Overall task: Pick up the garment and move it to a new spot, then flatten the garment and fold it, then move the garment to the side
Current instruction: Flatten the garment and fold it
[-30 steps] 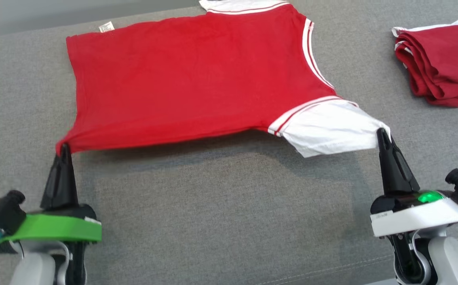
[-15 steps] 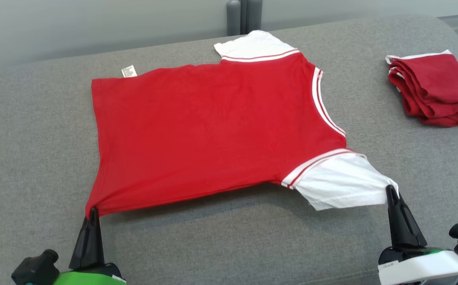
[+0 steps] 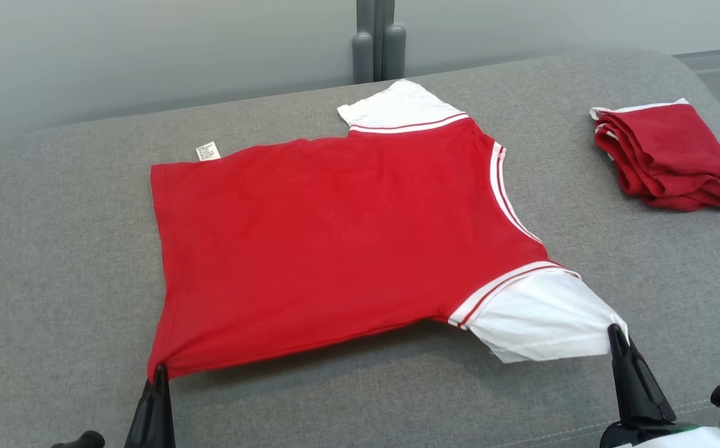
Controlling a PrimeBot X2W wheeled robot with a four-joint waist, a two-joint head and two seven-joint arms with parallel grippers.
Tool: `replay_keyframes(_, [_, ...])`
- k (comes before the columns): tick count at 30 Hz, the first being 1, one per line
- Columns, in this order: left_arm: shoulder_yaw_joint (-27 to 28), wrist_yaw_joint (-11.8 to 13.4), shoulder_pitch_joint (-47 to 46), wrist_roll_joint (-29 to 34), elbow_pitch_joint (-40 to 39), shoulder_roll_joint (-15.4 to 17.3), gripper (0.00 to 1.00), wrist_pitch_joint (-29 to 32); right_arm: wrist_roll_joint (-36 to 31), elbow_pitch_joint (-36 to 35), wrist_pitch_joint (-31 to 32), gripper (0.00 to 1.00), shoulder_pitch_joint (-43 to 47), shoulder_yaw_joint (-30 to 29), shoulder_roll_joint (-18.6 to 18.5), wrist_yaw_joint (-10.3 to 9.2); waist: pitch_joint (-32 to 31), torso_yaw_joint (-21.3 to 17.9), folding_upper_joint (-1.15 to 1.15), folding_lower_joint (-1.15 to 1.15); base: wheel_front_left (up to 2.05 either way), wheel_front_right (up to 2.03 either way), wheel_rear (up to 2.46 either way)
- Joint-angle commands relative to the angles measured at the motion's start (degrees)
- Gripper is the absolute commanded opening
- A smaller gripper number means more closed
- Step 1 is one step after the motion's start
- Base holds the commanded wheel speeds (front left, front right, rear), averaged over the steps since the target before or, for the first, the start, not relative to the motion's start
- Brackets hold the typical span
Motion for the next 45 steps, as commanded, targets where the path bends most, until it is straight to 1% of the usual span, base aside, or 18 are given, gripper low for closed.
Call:
replay_keyframes(1, [0.55, -0.3, 1.37, 0.22, -0.66, -0.28, 0.0, 0.0, 0.44, -1.04, 0.37, 0.0, 1.28, -0.25, 0.14, 0.01, -0.3, -0.38, 0.0, 0.0, 0.0, 0.0, 0.0])
replay_keyframes(8, [1.45, -0.29, 2.94, -0.33, -1.48, -0.44, 0.0, 0.0, 0.45, -2.42, 1.07, 0.0, 2.37, -0.66, 0.37, 0.01, -1.16, -0.97, 0.0, 0.0, 0.0, 0.0, 0.0])
replay_keyframes(15, [1.42, -0.37, 2.93, -0.72, -0.17, -0.53, 0.0, 0.0, 0.51, -2.68, 1.52, 0.0, 2.5, -0.74, 0.5, 0.01, -2.66, -0.59, 0.0, 0.0, 0.0, 0.0, 0.0])
replay_keyframes(27, [-0.27, -0.37, 1.38, -2.35, 1.69, 1.31, 0.0, 0.0, 0.71, -1.1, 1.31, 0.0, 2.41, -0.43, 0.68, 0.0, -4.25, -0.39, 0.0, 0.0, 0.0, 0.0, 0.0])
replay_keyframes(39, [-1.04, -0.37, 0.57, -4.35, 2.71, 3.59, 0.0, 0.0, 0.77, -0.6, 0.96, 0.0, 2.56, -0.35, 0.72, 0.0, -4.58, -0.48, 0.0, 0.0, 0.0, 0.0, 0.0])
replay_keyframes(45, [-3.2, -0.37, -0.56, -4.8, 4.36, 3.84, 0.0, 0.0, 1.11, 0.79, 1.12, 0.0, 1.12, 0.1, 0.54, 0.0, -4.28, -0.5, 0.0, 0.0, 0.0, 0.0, 0.0])
